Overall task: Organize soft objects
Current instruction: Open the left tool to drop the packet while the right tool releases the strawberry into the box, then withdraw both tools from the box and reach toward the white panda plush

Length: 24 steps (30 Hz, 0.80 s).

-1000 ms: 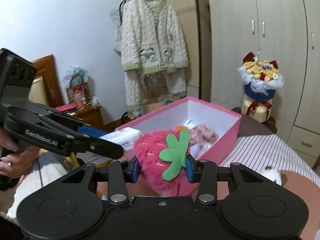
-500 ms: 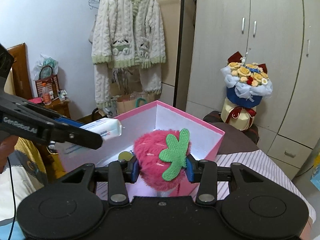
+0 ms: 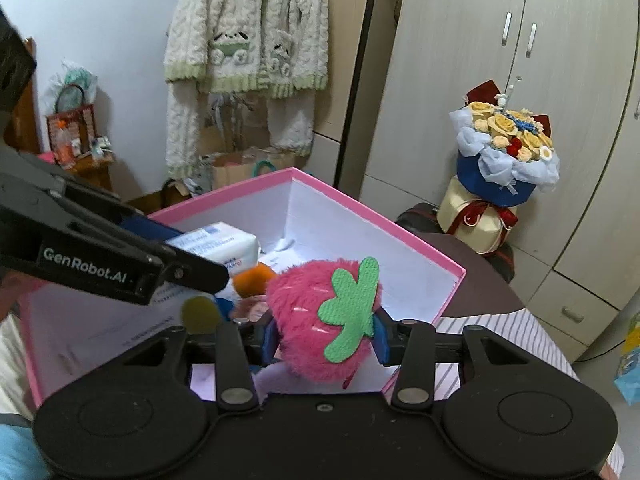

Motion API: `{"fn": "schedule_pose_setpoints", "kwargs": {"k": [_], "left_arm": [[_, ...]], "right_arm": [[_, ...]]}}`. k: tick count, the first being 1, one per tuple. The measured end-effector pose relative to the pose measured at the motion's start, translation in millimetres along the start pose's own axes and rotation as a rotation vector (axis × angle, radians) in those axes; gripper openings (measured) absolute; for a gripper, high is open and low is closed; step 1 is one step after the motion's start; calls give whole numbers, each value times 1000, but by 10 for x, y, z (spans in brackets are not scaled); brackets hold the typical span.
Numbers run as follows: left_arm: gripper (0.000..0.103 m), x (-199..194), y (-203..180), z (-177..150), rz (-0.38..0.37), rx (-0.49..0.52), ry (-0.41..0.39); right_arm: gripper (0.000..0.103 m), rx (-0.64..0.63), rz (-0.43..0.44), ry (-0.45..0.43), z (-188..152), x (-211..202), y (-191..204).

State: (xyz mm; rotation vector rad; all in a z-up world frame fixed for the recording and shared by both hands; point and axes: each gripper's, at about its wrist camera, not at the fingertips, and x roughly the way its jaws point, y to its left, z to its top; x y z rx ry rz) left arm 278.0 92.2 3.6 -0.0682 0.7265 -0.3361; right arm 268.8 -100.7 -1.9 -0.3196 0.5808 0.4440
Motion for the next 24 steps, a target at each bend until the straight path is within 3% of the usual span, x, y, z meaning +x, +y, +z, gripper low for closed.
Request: {"fn": "schedule_pose_setpoints", "kwargs": {"k": [3,7,9,11,15,24], "left_arm": [[39,31,69,43,-16,-19,7],[42,56,46,6,29,20,7],[55,12,-29,-16,67,86,-22],[58,-79,-93,-40,98,125,-55],[64,-336,-136,-94,63,134,-75],[72,-916,-299,-205,-1,169,-124]], "right_arm": [[50,-5,-4,22,-2,78,-16],[56,-6,-2,35,-22,109,-21],[71,-6,0,16,-28,73,-20],[76,3,28,-14,-47,-23,-54],[76,104,85,-76,-162,-326,-217],[76,163,132,-112,-394,-1000,-304]]}}
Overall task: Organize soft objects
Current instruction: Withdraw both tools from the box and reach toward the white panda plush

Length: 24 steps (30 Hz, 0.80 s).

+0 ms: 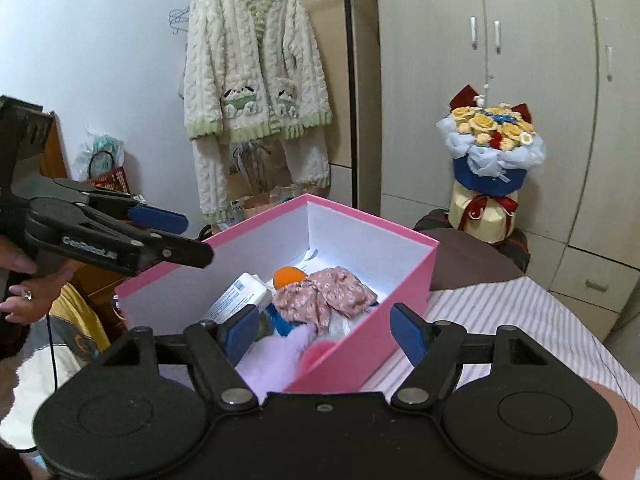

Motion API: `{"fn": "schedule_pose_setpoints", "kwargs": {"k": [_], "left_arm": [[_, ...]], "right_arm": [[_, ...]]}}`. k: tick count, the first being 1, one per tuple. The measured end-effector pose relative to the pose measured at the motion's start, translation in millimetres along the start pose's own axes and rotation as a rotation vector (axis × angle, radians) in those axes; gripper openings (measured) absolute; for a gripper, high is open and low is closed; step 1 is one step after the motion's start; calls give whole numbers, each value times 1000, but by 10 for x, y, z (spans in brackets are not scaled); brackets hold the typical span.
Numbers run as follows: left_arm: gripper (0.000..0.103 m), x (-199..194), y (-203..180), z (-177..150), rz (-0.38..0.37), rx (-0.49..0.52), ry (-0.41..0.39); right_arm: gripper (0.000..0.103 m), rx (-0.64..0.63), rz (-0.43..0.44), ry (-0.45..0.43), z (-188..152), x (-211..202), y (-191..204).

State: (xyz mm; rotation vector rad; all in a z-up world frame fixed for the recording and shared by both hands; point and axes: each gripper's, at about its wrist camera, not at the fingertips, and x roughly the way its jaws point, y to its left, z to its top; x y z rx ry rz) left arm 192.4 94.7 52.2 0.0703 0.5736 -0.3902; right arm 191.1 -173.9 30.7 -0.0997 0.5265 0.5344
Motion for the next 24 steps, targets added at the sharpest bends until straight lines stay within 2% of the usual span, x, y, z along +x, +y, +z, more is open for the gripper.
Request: {"fn": "schedule_pose_setpoints", "kwargs": {"k": [6,13,20,24], "left_arm": [[75,-331,-173,-96,-47,57,-5],[81,-582,-337,-206,-110,82,-5],[82,-658,-542,-279,-133,104,10],[83,-636,-709,-321,-155,87,12]], "right_arm": [[76,80,-3,-21,-254,-335,-21],[77,67,-61,16,-458,-660,122],[78,62,-97,50,-573,-870,147],[79,111,-63,17,-725,-986,112]]}}
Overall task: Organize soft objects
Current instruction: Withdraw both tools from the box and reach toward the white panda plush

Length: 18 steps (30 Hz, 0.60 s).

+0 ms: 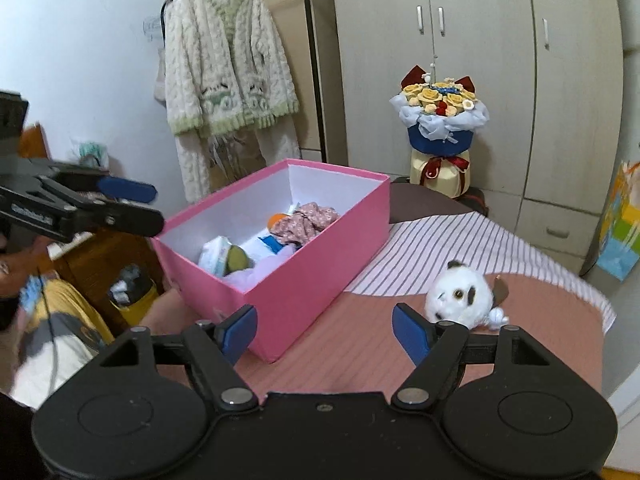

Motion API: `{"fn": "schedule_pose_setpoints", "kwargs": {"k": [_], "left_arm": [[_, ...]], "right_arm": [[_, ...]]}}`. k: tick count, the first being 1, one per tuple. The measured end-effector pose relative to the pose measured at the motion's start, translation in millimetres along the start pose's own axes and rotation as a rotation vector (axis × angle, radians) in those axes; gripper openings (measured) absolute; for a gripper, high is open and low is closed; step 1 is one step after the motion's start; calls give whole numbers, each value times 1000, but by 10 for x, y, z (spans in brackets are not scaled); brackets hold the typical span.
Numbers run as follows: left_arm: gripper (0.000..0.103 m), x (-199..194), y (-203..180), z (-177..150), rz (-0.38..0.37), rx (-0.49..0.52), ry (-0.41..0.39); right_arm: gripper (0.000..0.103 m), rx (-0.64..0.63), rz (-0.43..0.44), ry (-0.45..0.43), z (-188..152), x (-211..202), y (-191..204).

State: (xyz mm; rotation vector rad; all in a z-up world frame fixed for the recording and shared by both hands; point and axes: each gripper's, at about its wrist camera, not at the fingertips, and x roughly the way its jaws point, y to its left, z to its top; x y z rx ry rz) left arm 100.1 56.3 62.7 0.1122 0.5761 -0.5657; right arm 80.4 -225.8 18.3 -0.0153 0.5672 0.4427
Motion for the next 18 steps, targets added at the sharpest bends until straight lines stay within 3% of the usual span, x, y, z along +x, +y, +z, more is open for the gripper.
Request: {"fn": "schedule_pose_setpoints", "kwargs": {"k": [8,18], "left_arm": [[83,272,-456,174,-69,20,2],[83,904,-821,262,-127,31,38]], "right_arm": [[81,-9,-7,-21,-181,-112,-175],[82,-27,-57,-20,-312,-71,-601]]}}
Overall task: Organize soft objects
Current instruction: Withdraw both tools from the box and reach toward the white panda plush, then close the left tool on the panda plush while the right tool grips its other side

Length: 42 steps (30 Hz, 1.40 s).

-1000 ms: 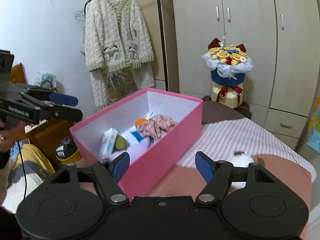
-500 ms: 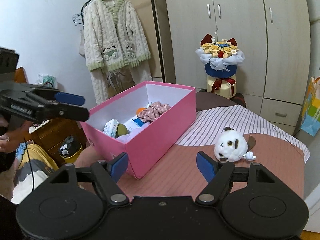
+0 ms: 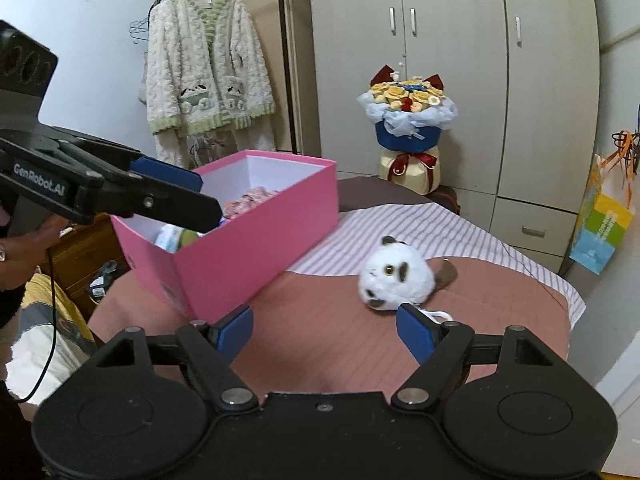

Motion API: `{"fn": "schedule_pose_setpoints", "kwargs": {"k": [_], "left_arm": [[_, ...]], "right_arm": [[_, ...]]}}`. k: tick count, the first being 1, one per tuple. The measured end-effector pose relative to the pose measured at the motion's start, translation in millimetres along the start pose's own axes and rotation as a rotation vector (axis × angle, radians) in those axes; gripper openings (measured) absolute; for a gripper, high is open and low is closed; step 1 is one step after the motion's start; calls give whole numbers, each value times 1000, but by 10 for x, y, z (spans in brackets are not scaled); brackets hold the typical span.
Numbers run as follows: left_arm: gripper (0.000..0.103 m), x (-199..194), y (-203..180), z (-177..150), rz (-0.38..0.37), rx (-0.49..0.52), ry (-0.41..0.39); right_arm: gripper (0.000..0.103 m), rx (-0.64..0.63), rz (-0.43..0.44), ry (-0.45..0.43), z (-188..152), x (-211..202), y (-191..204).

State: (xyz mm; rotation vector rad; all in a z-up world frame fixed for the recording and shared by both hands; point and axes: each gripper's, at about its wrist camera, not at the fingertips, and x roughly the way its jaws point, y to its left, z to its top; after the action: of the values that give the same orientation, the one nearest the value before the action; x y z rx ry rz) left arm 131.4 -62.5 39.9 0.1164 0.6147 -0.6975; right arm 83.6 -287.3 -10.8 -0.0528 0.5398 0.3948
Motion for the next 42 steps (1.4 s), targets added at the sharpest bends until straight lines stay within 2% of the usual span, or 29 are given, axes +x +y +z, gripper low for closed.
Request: {"fn": "schedule_pose_setpoints", "kwargs": {"k": [11,18,23,33,34,37,42], "left_arm": [[81,648,-99,39,-11,-57,45],[81,1038,-29,24,29,-118,39],[80,1332,34,13,76,-140,36],[78,1737,170,-20,86,-230,42],[75,1768,172,-31,89,-231,45],[57,1846,171,-53,116,-213,64],[54,1867,183,-73,124,-205,55]], "right_arm": [[82,-45,14,10,-60,335,-376],[82,-88,43,10,-41,660,-522],[82,-69,63,22,-35,964,-673],[83,-59,70,81,-10,1460,-835],[84,-59,72,85,-7,1492,-840],[84,-51,82,93,5,1564,-851],[86,-38,84,105,12,1694,-861]]}}
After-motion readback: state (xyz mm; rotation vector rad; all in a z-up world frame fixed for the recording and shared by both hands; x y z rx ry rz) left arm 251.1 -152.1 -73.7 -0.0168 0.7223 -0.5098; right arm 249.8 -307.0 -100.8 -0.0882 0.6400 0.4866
